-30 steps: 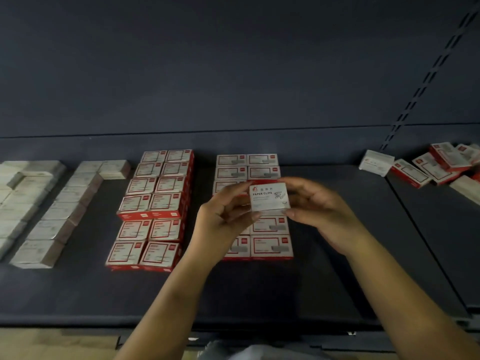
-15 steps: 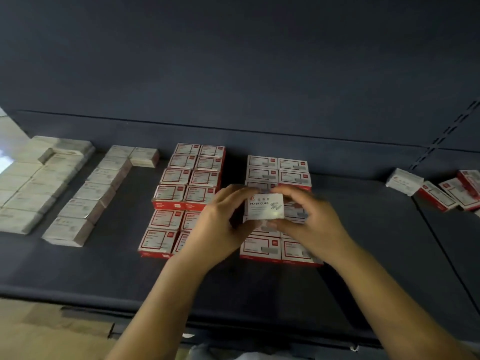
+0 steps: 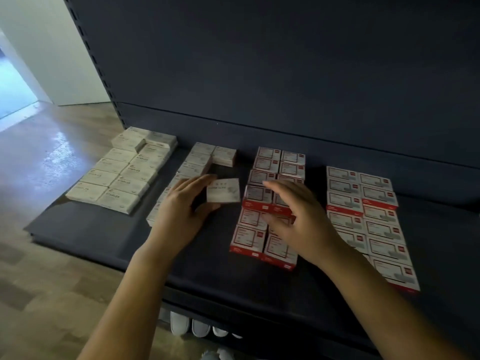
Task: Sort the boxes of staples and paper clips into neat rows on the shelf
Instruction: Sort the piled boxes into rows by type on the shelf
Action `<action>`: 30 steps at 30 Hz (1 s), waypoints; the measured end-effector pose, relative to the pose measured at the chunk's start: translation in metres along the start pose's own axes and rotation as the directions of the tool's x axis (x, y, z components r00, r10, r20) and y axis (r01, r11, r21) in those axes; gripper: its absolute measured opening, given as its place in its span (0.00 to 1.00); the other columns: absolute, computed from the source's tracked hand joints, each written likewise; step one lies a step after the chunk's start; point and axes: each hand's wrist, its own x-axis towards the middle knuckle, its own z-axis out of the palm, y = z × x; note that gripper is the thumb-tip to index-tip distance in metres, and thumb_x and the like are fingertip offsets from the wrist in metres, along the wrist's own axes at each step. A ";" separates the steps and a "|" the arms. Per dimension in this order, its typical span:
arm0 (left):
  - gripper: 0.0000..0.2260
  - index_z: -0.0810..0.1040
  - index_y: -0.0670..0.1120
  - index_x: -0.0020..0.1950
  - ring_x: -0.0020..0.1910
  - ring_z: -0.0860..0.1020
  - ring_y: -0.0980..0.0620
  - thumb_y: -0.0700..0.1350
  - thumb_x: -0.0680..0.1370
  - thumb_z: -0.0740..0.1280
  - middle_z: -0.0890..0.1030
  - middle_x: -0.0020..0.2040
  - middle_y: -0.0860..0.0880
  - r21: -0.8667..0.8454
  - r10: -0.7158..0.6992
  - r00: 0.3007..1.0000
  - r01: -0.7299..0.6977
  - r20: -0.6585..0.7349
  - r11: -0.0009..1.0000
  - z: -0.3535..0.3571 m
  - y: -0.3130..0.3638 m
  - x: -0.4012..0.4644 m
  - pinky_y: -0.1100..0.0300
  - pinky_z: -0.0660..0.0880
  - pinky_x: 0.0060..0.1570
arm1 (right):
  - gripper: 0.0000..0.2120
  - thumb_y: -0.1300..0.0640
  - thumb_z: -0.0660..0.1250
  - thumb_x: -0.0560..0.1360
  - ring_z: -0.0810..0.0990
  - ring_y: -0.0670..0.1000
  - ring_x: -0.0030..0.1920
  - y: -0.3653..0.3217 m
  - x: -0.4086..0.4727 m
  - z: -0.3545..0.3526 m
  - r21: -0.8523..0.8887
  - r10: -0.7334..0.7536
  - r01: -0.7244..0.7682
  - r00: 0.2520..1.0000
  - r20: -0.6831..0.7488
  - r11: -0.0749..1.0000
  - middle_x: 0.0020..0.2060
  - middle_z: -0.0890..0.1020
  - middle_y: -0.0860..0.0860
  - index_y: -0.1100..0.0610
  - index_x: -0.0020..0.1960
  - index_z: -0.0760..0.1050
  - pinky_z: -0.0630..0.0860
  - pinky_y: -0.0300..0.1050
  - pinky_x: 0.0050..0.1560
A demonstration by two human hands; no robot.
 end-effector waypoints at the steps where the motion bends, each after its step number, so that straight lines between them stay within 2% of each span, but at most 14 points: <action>1: 0.22 0.75 0.43 0.64 0.61 0.72 0.49 0.40 0.71 0.73 0.78 0.61 0.46 0.025 -0.013 1.000 0.013 0.018 1.000 -0.001 -0.011 -0.002 0.56 0.68 0.60 | 0.26 0.59 0.71 0.72 0.64 0.40 0.62 -0.003 0.002 0.007 -0.002 0.000 0.000 1.000 0.002 1.000 0.62 0.74 0.50 0.58 0.68 0.69 0.57 0.32 0.62; 4: 0.21 0.77 0.44 0.63 0.63 0.73 0.41 0.45 0.71 0.71 0.79 0.60 0.44 0.199 -0.001 0.992 -0.024 0.128 0.980 0.006 -0.038 -0.003 0.47 0.66 0.62 | 0.25 0.59 0.70 0.73 0.64 0.39 0.62 -0.007 0.006 0.022 0.014 0.024 -0.025 0.999 0.026 1.000 0.62 0.73 0.49 0.56 0.68 0.68 0.56 0.27 0.62; 8: 0.14 0.80 0.44 0.59 0.73 0.59 0.41 0.40 0.74 0.70 0.76 0.64 0.45 0.265 -0.012 0.974 -0.050 0.227 0.963 0.015 -0.047 0.005 0.44 0.48 0.69 | 0.24 0.56 0.65 0.72 0.65 0.39 0.61 -0.013 0.012 0.030 0.034 0.007 -0.008 0.999 0.035 0.999 0.60 0.73 0.46 0.55 0.67 0.70 0.56 0.24 0.62; 11: 0.15 0.75 0.51 0.65 0.76 0.46 0.47 0.43 0.78 0.63 0.67 0.72 0.52 0.378 -0.031 0.953 -0.090 0.302 0.922 0.019 -0.044 0.018 0.45 0.39 0.71 | 0.22 0.55 0.64 0.71 0.67 0.43 0.60 -0.013 0.015 0.036 -0.012 0.004 -0.004 1.000 0.018 1.000 0.58 0.76 0.49 0.56 0.65 0.73 0.61 0.34 0.62; 14: 0.16 0.74 0.55 0.65 0.75 0.41 0.50 0.43 0.79 0.59 0.61 0.74 0.54 0.461 -0.052 0.932 -0.129 0.359 0.878 0.026 -0.040 0.041 0.44 0.39 0.72 | 0.18 0.55 0.64 0.70 0.67 0.49 0.59 -0.009 0.016 0.043 -0.226 -0.026 0.013 0.998 -0.054 0.974 0.55 0.78 0.53 0.57 0.58 0.78 0.70 0.51 0.57; 16: 0.17 0.74 0.54 0.65 0.76 0.42 0.50 0.42 0.79 0.59 0.60 0.75 0.54 0.492 -0.071 0.926 -0.131 0.371 0.860 0.032 -0.039 0.058 0.42 0.40 0.72 | 0.16 0.59 0.67 0.67 0.66 0.52 0.59 -0.007 0.017 0.049 -0.323 -0.013 -0.014 0.997 -0.081 0.946 0.54 0.79 0.54 0.57 0.54 0.80 0.71 0.58 0.53; 18: 0.17 0.73 0.53 0.67 0.76 0.43 0.50 0.41 0.79 0.58 0.60 0.75 0.54 0.512 -0.097 0.927 -0.111 0.362 0.852 0.038 -0.039 0.074 0.44 0.41 0.72 | 0.15 0.62 0.71 0.65 0.65 0.54 0.60 -0.006 0.016 0.052 -0.343 0.018 -0.046 0.996 -0.085 0.938 0.56 0.78 0.54 0.57 0.52 0.81 0.71 0.61 0.54; 23: 0.18 0.72 0.50 0.68 0.76 0.44 0.50 0.40 0.79 0.57 0.66 0.72 0.52 0.540 -0.112 0.941 -0.083 0.319 0.838 0.045 -0.047 0.099 0.46 0.42 0.73 | 0.16 0.63 0.75 0.63 0.65 0.53 0.61 -0.002 0.014 0.048 -0.367 0.042 -0.072 0.995 -0.089 0.927 0.56 0.78 0.53 0.56 0.50 0.81 0.69 0.58 0.54; 26: 0.18 0.71 0.49 0.69 0.76 0.46 0.51 0.41 0.78 0.59 0.65 0.72 0.46 0.544 -0.139 0.953 -0.030 0.268 0.839 0.046 -0.054 0.108 0.48 0.44 0.72 | 0.12 0.60 0.70 0.65 0.65 0.53 0.61 0.001 0.015 0.045 -0.361 0.036 -0.072 0.994 -0.107 0.930 0.55 0.79 0.53 0.56 0.49 0.81 0.65 0.53 0.52; 28: 0.16 0.74 0.47 0.65 0.73 0.57 0.50 0.40 0.78 0.59 0.71 0.68 0.45 0.546 -0.152 0.955 -0.013 0.256 0.837 0.047 -0.052 0.109 0.51 0.52 0.71 | 0.12 0.57 0.65 0.67 0.65 0.52 0.61 0.003 0.015 0.044 -0.354 0.038 -0.078 0.992 -0.120 0.932 0.55 0.78 0.53 0.55 0.49 0.81 0.65 0.53 0.52; 30: 0.13 0.76 0.45 0.59 0.64 0.71 0.45 0.39 0.77 0.59 0.76 0.61 0.45 0.535 -0.190 0.948 0.025 0.255 0.844 0.046 -0.048 0.108 0.54 0.65 0.62 | 0.15 0.55 0.59 0.69 0.65 0.52 0.61 0.005 0.013 0.043 -0.343 0.035 -0.078 0.991 -0.129 0.936 0.55 0.78 0.52 0.55 0.50 0.81 0.66 0.54 0.53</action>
